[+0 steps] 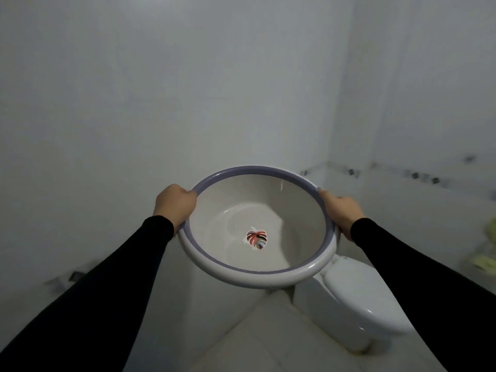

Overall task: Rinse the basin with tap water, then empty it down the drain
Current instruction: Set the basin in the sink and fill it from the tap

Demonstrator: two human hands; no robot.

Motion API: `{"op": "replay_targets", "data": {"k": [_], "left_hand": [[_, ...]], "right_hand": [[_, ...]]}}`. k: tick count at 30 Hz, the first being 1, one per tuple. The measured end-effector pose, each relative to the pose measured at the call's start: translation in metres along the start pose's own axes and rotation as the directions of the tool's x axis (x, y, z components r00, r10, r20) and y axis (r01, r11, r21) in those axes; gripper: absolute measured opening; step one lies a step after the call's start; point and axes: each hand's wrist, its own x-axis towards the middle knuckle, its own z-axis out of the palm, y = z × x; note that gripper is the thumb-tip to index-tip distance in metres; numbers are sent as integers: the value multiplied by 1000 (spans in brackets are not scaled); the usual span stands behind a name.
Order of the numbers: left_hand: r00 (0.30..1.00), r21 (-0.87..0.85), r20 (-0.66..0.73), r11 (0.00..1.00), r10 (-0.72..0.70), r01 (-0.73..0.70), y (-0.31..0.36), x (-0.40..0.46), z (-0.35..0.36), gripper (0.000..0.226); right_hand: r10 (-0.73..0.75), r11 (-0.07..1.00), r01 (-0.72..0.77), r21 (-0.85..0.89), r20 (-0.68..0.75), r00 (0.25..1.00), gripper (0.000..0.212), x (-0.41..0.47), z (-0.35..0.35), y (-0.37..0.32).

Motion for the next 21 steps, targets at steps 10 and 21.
{"op": "replay_targets", "data": {"k": [10, 21], "left_hand": [[972, -128, 229, 992, 46, -17, 104, -53, 125, 28], [867, -181, 408, 956, 286, -230, 236, -168, 286, 17]], "right_hand": [[168, 986, -162, 45, -248, 954, 66, -17, -161, 86], [256, 965, -257, 55, -421, 870, 71, -45, -370, 196]]}}
